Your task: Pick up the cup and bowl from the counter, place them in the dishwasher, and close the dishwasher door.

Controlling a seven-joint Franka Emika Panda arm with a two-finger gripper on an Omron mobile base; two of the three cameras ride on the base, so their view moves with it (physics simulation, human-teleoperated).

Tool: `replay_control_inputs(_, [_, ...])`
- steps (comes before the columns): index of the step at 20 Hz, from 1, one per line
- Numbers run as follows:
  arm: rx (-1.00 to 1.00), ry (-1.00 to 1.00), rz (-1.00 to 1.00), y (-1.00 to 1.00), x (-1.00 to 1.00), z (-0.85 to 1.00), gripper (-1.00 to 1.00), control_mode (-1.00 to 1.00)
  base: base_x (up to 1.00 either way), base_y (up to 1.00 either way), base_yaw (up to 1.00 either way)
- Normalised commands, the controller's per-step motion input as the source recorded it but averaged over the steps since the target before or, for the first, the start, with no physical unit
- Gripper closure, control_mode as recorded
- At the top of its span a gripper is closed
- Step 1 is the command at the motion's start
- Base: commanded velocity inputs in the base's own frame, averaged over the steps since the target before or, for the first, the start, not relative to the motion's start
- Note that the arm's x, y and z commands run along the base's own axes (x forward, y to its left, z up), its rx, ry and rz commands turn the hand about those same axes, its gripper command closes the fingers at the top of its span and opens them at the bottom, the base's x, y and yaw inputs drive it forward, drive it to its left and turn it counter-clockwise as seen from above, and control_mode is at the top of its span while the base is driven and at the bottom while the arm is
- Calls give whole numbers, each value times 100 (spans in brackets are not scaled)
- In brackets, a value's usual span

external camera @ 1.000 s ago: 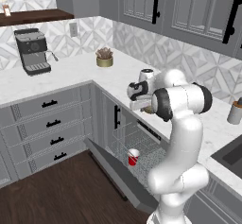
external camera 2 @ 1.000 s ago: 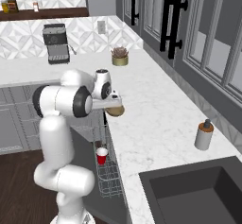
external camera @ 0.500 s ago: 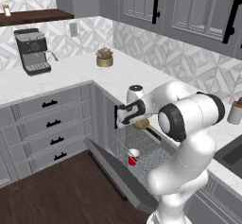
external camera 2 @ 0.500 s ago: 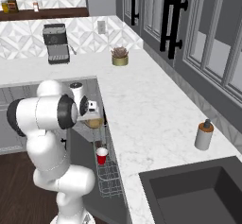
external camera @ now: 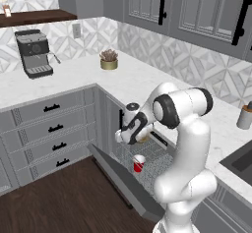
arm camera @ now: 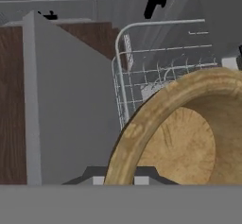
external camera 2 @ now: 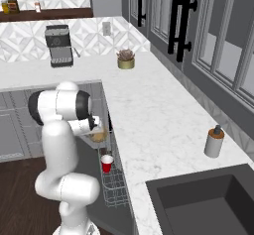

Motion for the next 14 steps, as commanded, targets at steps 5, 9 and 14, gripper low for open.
replay_control_inputs(5, [-13, 12, -9, 14, 67, -46, 100, -100, 0, 0, 0])
replay_control_inputs(9, [-7, 12, -3, 0, 74, -32, 100, -100, 0, 0, 0])
replay_control_inputs(14, [-1, 5, -1, -5, 60, -28, 100, -100, 0, 0, 0])
